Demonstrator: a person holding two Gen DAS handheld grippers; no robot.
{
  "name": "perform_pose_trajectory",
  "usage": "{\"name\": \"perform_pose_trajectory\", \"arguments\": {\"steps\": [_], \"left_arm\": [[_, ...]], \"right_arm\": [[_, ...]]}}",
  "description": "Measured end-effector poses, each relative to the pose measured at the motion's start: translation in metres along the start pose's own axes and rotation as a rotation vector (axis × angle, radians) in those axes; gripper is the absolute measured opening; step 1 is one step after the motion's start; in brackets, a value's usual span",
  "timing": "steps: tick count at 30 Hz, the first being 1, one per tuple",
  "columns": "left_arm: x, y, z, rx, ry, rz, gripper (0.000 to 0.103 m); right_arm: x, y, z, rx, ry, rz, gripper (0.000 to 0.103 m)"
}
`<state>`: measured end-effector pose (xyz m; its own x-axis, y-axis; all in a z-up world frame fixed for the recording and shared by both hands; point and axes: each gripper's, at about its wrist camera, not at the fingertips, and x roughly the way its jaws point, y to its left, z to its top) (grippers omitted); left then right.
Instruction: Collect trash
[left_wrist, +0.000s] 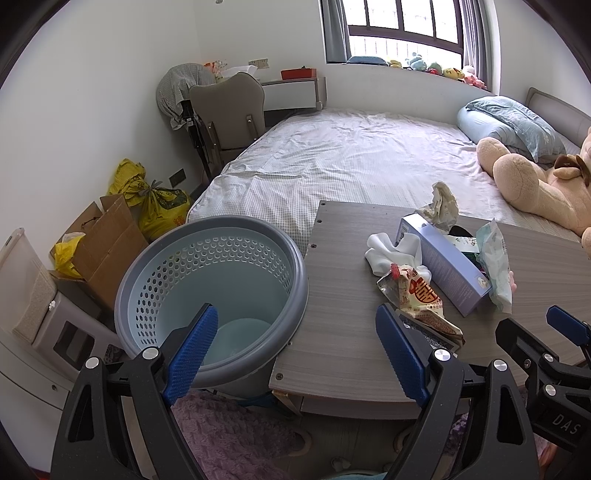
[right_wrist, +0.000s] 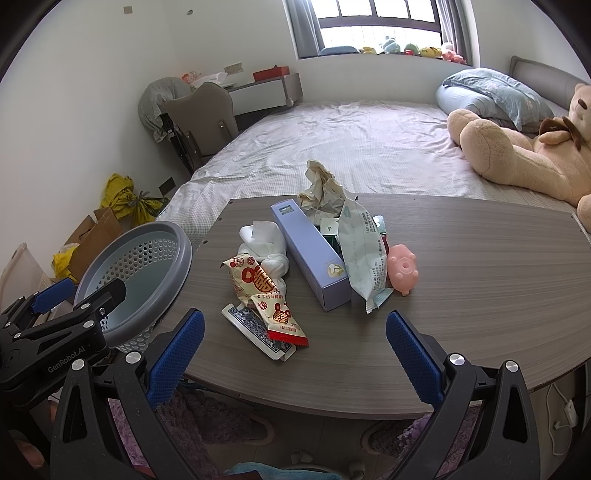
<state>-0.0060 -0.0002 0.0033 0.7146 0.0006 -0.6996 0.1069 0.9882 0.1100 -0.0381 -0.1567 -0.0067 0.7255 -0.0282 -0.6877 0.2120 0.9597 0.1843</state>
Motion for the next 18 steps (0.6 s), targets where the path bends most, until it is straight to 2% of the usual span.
{"name": "perform_pose_trajectory", "arguments": {"steps": [10,18], "left_arm": [[0.015,0.001,-0.005,-0.007,0.032,0.007,0.083],[0.032,0.0,-0.006,-0.016,0.069,0.005,0.083]], "right_arm": [[0.011,-0.011,-0.002,-0.016,0.025,-0.035,0.097],[0.028,-0.05,0.012,0.032,0.023,-0.097,0.097]]}}
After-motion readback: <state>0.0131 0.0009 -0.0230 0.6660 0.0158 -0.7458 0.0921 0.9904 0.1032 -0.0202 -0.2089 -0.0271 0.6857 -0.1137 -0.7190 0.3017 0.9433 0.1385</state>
